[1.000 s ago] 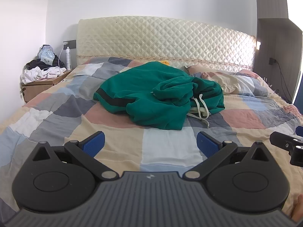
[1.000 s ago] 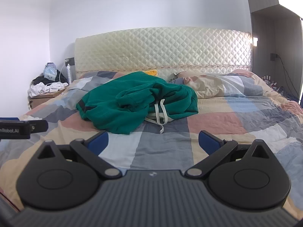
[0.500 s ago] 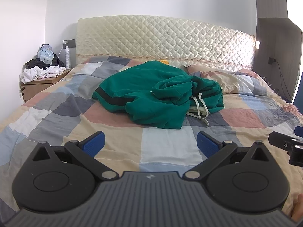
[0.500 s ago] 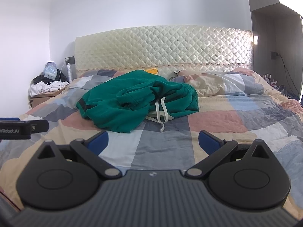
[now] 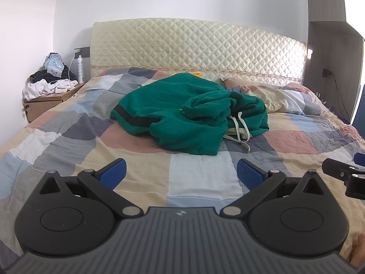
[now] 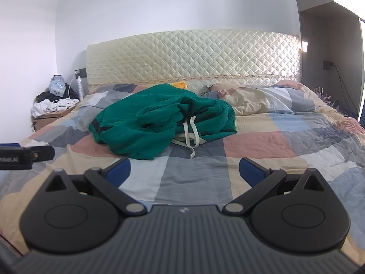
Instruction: Fold large clothes
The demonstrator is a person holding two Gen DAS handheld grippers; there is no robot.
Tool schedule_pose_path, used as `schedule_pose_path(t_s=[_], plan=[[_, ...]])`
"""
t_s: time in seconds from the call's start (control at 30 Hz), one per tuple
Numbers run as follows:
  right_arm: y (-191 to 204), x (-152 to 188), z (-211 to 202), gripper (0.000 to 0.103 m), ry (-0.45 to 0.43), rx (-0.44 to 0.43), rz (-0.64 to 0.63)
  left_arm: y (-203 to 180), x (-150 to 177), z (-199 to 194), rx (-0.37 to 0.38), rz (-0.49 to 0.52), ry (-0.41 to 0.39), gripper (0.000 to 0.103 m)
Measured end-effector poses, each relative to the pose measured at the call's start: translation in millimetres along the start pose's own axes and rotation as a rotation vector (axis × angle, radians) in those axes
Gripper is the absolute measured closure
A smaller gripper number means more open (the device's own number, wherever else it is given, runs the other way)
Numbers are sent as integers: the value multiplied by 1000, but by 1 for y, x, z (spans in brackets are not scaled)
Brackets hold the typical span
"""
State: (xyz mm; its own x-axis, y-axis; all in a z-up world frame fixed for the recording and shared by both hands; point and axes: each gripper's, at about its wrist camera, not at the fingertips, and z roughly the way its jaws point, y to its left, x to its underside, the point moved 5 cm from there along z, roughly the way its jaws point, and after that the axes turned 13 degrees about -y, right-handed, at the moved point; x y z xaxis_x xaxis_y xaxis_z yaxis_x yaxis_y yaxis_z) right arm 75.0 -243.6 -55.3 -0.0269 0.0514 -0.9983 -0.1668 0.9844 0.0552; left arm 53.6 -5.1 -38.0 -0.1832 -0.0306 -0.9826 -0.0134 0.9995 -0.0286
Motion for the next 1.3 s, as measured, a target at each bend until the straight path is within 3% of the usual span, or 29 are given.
schedule_pose_path(t_s=[1.3], plan=[[1, -10, -4, 0, -64, -8, 28, 3, 0, 3, 38, -49, 14, 0]])
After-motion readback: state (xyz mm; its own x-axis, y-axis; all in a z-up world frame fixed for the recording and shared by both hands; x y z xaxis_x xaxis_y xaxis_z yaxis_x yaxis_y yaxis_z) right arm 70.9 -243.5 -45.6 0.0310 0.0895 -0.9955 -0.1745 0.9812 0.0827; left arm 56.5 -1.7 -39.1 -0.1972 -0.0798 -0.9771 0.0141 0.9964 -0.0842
